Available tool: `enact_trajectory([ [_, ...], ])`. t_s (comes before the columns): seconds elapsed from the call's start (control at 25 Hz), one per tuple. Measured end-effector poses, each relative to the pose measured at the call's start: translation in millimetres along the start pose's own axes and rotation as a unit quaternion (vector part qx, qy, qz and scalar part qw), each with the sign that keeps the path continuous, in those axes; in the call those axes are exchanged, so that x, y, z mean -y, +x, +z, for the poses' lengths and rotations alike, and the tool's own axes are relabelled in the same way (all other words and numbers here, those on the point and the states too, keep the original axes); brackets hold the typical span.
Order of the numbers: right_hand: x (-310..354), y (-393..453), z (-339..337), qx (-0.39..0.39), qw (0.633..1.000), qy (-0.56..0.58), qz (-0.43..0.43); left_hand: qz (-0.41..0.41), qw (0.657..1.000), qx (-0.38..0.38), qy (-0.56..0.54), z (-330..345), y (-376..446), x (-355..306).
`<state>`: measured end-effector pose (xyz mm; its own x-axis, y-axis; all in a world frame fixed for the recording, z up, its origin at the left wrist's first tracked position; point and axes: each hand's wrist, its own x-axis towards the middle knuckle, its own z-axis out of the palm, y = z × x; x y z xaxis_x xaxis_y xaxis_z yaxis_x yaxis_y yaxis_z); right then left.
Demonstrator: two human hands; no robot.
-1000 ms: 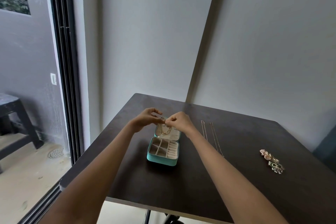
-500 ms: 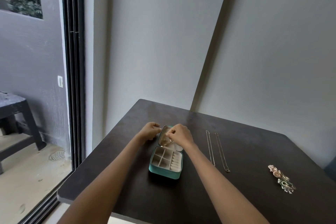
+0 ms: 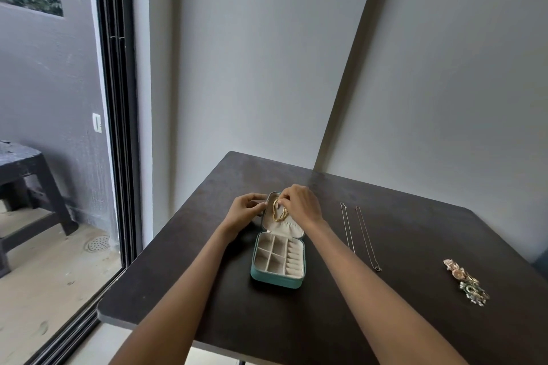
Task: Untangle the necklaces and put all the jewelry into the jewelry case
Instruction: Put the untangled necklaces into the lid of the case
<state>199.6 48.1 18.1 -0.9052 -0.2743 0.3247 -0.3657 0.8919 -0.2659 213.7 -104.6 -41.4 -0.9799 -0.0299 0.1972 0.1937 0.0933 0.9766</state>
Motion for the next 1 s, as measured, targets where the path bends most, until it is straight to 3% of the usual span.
enact_trajectory([
  [0.44, 2, -6, 6, -0.075, 0.981, -0.143, -0.112, 0.044, 0.998, -0.015, -0.042, 1, -9, 0],
  [0.6, 1, -13, 11, -0.111, 0.979, -0.132, -0.109, 0.036, 0.998, -0.020, -0.055, -1, -8, 1],
  [0.8, 0, -30, 5, -0.172, 0.981, -0.030, -0.082, 0.018, 0.996, -0.031, -0.080, -1, -10, -2],
  [1.0, -4, -63, 11, -0.181, 0.972, -0.087, -0.119, 0.016, 0.996, -0.030, -0.084, -1, -14, -8],
])
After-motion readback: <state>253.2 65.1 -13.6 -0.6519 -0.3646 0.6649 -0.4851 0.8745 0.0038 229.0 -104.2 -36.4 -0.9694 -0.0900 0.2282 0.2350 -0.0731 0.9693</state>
